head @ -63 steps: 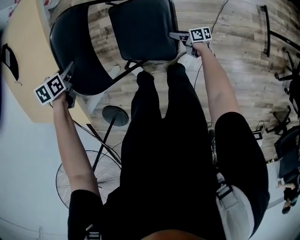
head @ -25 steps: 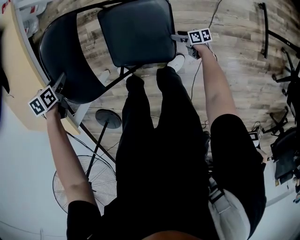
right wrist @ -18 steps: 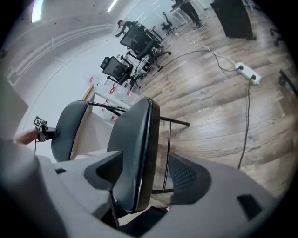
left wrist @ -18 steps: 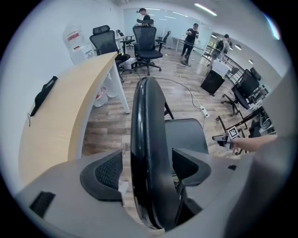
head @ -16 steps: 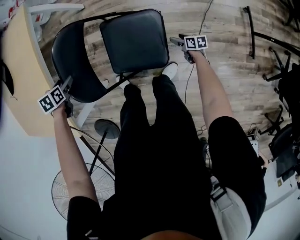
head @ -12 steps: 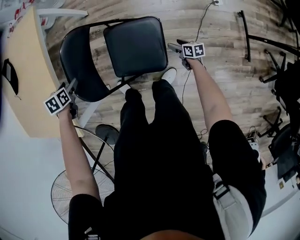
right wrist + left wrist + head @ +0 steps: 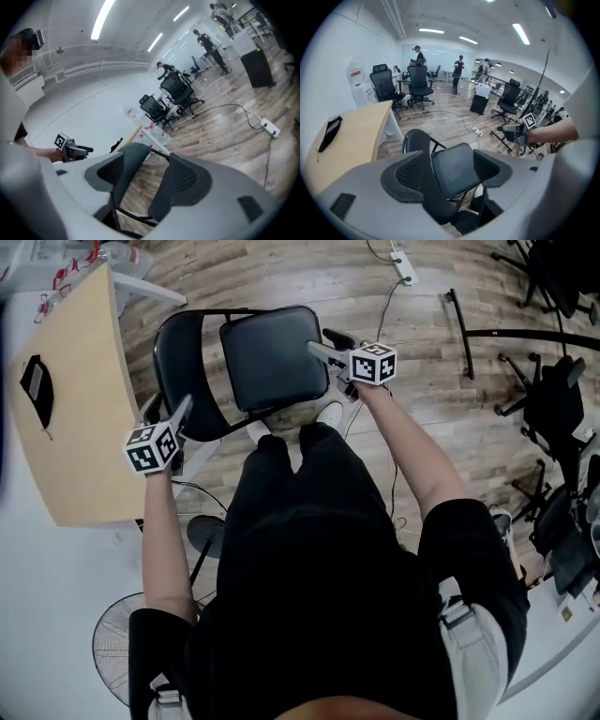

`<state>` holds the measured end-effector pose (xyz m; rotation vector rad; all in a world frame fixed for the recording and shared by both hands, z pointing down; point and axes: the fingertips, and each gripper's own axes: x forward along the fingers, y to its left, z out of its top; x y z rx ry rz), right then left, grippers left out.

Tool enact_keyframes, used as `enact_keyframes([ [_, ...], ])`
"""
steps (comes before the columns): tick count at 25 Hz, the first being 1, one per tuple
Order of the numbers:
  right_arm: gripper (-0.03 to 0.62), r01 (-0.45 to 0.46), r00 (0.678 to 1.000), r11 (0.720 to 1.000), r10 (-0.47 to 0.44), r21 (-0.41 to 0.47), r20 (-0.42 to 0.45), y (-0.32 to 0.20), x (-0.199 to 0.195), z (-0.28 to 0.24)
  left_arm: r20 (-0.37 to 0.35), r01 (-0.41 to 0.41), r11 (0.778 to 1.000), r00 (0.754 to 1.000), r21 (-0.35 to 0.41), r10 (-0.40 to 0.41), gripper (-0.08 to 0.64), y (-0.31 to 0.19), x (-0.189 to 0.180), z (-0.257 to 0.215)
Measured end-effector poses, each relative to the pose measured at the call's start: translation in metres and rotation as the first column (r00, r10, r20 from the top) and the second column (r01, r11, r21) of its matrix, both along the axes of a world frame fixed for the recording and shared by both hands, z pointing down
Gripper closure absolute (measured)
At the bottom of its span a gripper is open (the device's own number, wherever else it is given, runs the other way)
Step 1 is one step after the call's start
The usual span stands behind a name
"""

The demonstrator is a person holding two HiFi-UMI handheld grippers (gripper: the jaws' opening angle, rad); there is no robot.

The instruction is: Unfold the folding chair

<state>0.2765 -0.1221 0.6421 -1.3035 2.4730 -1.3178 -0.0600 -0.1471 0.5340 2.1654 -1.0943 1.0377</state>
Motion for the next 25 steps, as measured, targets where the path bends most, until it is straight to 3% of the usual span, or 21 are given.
enact_keyframes([
  [5, 0.301, 0.061, 0.997, 0.977, -0.049, 0.202, -0.063, 0.02, -0.058, -0.127, -0.148, -0.106, 0.985, 0.981, 0.133, 0.126, 0.233, 0.013, 0.028, -0.073],
  [10, 0.301, 0.087, 0.987, 0.936, -0.035, 0.34, -0.156, 0.049, -0.108, -0.225, -0.336, -0.14, 0.957, 0.915, 0.253, 0.223, 0.233, 0.032, 0.053, -0.148],
  [16, 0.304, 0.115, 0.96, 0.882, 0.021, 0.456, -0.281, 0.072, -0.145, -0.309, -0.375, -0.201, 0.879, 0.847, 0.431, 0.378, 0.247, 0.05, 0.059, -0.207],
  [20, 0.324, 0.141, 0.944, 0.849, 0.041, 0.51, -0.329, 0.085, -0.163, -0.345, -0.406, -0.172, 0.844, 0.816, 0.509, 0.412, 0.289, 0.058, 0.054, -0.232],
  [25, 0.357, 0.167, 0.937, 0.802, 0.053, 0.574, -0.345, 0.096, -0.186, -0.38, -0.413, -0.152, 0.779, 0.777, 0.608, 0.474, 0.318, 0.08, 0.052, -0.258],
])
